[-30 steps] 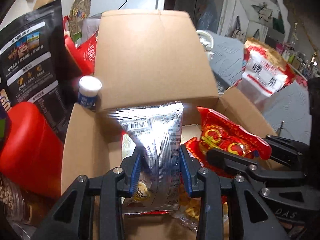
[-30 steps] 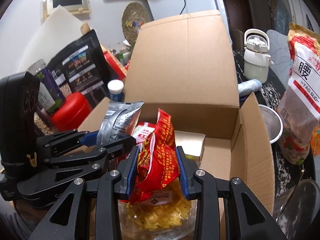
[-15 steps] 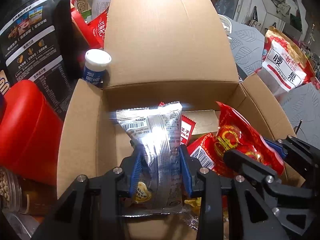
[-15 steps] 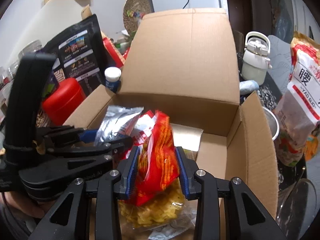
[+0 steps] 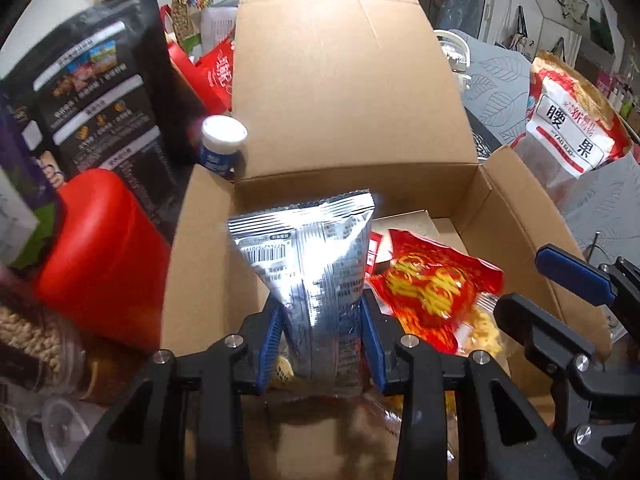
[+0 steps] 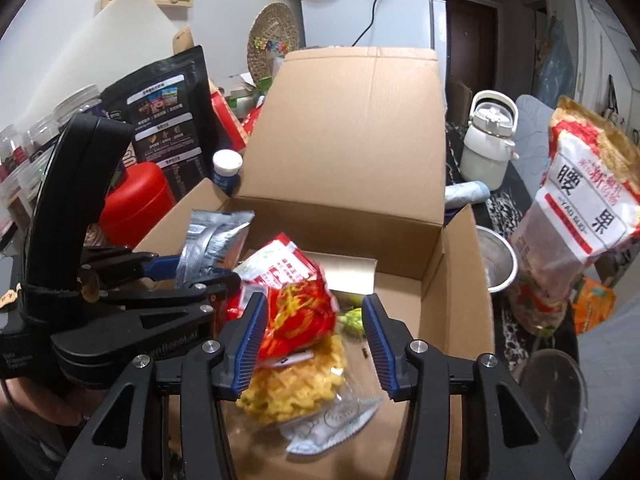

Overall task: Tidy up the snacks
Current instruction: 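Lower both tools into the box and open them to release the packets, then move both open tools back toward the remaining snacks on the counter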

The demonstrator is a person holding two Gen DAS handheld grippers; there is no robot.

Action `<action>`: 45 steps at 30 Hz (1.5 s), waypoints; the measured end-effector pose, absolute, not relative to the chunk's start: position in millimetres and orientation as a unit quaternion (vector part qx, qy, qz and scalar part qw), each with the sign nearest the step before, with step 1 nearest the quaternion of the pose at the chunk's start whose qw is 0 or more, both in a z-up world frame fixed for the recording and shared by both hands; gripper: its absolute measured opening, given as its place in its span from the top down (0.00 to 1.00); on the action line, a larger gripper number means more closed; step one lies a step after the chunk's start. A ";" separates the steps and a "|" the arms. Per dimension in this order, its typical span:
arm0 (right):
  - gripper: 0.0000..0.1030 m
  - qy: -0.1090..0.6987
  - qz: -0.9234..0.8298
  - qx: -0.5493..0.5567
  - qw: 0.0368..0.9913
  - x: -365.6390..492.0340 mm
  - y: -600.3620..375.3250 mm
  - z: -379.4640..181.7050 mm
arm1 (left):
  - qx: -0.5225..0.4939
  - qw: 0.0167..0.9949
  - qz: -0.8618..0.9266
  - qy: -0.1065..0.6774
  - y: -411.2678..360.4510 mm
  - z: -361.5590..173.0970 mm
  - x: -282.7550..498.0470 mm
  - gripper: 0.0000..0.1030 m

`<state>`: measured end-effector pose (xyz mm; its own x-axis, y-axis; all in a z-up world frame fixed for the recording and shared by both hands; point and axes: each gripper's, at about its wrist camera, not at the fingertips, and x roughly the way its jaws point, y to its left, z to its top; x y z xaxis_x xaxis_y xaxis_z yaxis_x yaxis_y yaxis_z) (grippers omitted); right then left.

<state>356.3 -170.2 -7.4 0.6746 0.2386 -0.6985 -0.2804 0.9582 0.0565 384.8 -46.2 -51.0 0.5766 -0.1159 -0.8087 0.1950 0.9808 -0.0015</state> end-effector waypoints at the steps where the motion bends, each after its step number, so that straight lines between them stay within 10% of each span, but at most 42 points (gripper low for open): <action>1: 0.52 0.374 0.141 -0.029 0.916 352.9 -170.8 -3.0 | 0.045 0.887 -0.086 0.450 -46.0 -47.8 383.3 0.64; 11: 0.43 0.349 0.136 -0.028 0.927 326.1 -176.2 32.9 | 0.048 0.907 -0.081 0.410 -39.0 -13.6 359.4 0.57; 15: 0.39 0.346 0.135 -0.023 0.928 320.0 -180.5 41.1 | 0.051 0.917 -0.074 0.389 -37.7 -0.1 347.2 0.20; 45: 0.21 0.246 0.112 -0.028 0.962 202.4 -188.0 116.8 | 0.044 0.957 -0.097 0.271 -12.8 94.4 217.2 0.20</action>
